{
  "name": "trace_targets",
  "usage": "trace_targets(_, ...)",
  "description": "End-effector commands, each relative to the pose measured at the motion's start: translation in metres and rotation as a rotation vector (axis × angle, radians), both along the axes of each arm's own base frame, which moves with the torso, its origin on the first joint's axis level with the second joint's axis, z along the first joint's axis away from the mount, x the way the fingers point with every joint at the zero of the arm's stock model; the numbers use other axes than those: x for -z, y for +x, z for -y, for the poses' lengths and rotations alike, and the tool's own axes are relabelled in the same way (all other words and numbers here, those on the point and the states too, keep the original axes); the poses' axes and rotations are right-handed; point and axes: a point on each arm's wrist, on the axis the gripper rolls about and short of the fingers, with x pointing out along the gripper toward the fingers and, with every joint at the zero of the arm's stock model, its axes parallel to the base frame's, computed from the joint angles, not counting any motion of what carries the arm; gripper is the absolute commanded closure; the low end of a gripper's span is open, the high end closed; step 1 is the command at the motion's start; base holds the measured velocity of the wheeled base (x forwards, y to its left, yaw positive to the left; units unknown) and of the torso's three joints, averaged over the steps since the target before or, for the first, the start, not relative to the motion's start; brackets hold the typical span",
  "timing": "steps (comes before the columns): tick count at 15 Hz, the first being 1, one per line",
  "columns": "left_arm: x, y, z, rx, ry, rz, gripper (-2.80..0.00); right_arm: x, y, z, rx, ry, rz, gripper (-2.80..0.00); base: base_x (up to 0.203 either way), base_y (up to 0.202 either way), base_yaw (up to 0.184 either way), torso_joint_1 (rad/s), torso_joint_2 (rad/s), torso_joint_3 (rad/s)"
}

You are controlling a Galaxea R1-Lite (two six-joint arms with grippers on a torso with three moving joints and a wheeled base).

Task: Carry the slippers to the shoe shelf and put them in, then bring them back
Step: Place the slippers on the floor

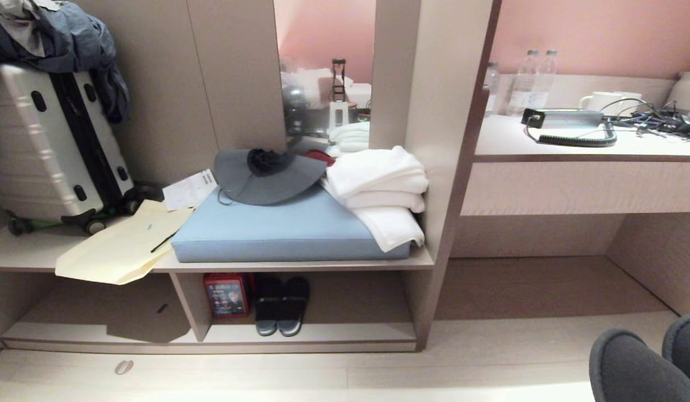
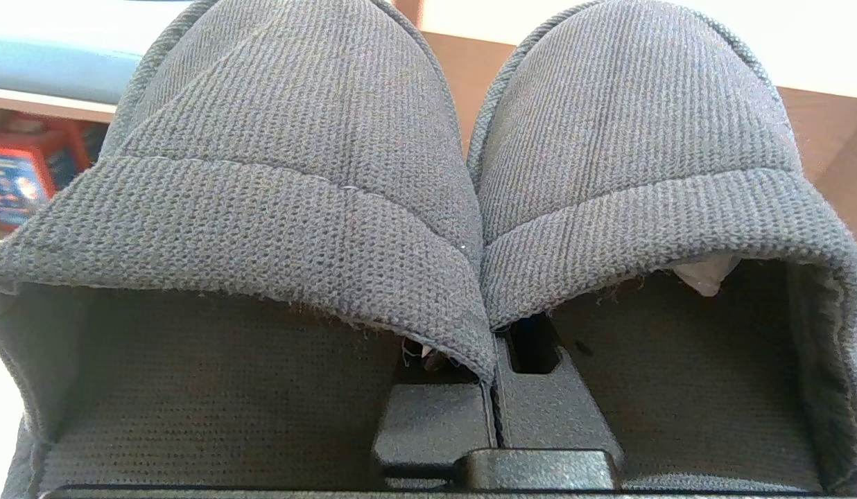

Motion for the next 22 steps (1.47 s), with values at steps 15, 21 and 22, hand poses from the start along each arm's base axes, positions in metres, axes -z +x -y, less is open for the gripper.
trace_targets(15, 0.0000, 0.0000, 0.0000, 0.000, 0.000, 0.000, 0.00, 0.0000, 0.0001, 0.0000, -0.002, -0.001, -0.001, 0.00, 0.000, -0.197, 0.003, 0.002, 0.00, 0.004)
trace_targets(21, 0.0000, 0.0000, 0.0000, -0.001, 0.000, 0.000, 0.00, 0.0000, 0.0001, 0.0000, -0.001, -0.001, -0.001, 0.00, 0.000, -0.194, 0.002, 0.001, 0.00, 0.002)
trace_targets(22, 0.0000, 0.0000, 0.0000, -0.001, 0.000, 0.000, 0.00, 0.0000, 0.0001, 0.0000, -0.001, -0.001, -0.001, 0.00, 0.000, -0.200, 0.002, 0.001, 0.01, 0.001)
